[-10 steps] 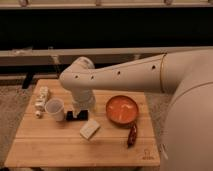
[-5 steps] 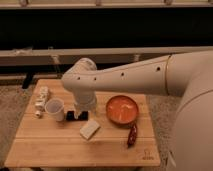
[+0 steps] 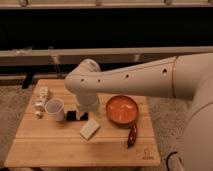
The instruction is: Move the arm in a circular motion
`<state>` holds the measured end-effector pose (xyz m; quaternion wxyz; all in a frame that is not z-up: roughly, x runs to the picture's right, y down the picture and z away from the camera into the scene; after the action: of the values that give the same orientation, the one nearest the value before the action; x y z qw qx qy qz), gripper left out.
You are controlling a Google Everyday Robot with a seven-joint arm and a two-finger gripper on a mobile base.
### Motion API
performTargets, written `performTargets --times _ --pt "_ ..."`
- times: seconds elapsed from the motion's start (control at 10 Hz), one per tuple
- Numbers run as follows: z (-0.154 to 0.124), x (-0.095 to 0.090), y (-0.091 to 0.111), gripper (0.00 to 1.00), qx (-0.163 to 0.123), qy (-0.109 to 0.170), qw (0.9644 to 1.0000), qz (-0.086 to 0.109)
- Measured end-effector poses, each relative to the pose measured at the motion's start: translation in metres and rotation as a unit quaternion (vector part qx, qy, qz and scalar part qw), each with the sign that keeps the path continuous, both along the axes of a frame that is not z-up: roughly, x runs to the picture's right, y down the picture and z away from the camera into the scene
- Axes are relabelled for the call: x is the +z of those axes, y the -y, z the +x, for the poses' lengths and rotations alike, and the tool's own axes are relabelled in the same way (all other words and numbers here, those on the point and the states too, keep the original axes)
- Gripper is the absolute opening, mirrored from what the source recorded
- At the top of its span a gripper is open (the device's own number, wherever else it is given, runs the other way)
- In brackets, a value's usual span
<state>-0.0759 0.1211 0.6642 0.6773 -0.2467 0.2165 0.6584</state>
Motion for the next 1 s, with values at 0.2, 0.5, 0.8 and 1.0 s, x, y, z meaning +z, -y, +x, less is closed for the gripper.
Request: performTargets --times 0.2,0.5,0.8,1.0 --pt "0.001 -0.002 -0.002 0.65 0.005 0.001 1.0000 0.001" --pt "0.013 -0.001 0.000 0.65 0.014 -0.003 0.9999 0.002" --pt "0.011 0.002 0.003 0.65 0.017 -0.004 0.9998 0.003" --pt "0.020 0.002 0.003 0.65 0.021 -0.006 0.9998 0.003"
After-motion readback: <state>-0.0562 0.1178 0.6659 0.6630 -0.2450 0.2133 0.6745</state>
